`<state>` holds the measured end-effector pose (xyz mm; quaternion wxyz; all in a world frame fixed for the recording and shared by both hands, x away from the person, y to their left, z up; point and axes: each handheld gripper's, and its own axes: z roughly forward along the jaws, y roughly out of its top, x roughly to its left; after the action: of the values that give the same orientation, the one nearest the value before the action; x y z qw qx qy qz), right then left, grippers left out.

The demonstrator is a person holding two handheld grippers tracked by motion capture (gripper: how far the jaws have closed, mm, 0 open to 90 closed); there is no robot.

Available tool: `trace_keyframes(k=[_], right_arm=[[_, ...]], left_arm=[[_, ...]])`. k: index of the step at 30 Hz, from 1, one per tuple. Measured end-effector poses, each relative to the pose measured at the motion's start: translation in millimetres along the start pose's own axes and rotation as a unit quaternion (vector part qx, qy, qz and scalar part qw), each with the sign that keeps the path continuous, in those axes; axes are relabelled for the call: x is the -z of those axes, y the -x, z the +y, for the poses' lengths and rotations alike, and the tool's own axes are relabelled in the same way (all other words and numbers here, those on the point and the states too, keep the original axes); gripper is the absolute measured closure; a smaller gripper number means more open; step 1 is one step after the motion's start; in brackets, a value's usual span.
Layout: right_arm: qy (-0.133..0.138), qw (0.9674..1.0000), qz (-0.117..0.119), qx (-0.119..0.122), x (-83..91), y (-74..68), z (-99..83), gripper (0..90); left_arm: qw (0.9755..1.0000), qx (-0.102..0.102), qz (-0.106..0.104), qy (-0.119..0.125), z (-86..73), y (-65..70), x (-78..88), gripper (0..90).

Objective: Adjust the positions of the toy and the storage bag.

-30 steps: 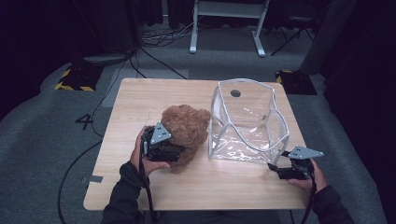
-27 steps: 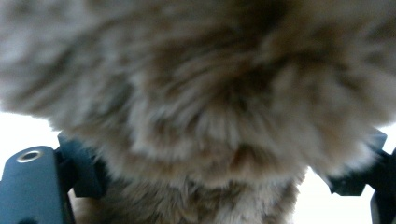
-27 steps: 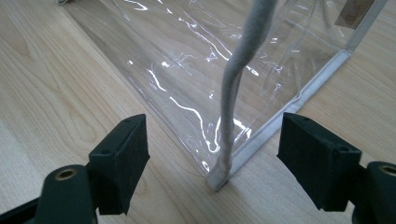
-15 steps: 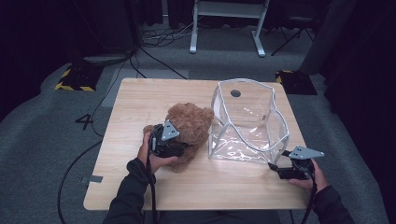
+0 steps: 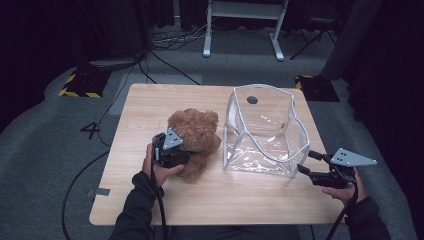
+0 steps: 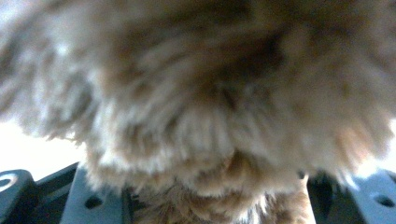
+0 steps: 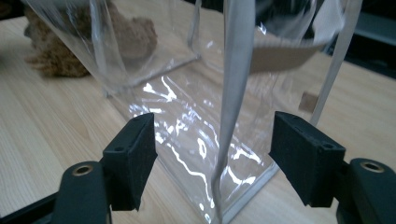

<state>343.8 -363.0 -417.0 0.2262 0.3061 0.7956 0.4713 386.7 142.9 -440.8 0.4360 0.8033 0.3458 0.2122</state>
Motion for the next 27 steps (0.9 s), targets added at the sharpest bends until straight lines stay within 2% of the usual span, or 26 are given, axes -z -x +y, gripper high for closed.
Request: trace_keyframes(k=[7, 16, 21, 23, 26, 27], right_arm=[[0.032, 0.9986, -0.005, 0.043, 22.2, -11.5, 37.3, 31.3], [0.039, 0.9962, -0.004, 0.078, 24.8, -23.8, 65.1, 30.3], [0.036, 0.995, 0.016, 0.091, 16.0, -37.1, 80.7, 32.2], [0.029, 0.9944, 0.003, 0.101, 7.8, -45.6, 86.3, 33.8], [0.024, 0.9933, 0.021, 0.111, -2.0, -56.3, 89.5, 33.7], [0.022, 0.9924, 0.035, 0.116, -8.4, -62.5, 91.6, 33.6]], left_arm=[[1.0, 0.0, 0.002, 0.0, -0.6, 0.1, 0.4, 43.9], [0.9999, 0.007, -0.001, 0.008, -3.5, -2.8, 0.7, 43.9], [0.9999, 0.008, -0.001, 0.01, -4.2, -2.1, 0.6, 43.9], [0.9999, 0.007, -0.001, 0.011, -4.8, -1.3, 0.8, 43.8], [0.9999, -0.002, 0.004, 0.011, -4.7, 1.3, 0.7, 43.8], [0.9999, -0.002, 0.004, 0.009, -4.5, 2.4, 0.7, 43.8]])
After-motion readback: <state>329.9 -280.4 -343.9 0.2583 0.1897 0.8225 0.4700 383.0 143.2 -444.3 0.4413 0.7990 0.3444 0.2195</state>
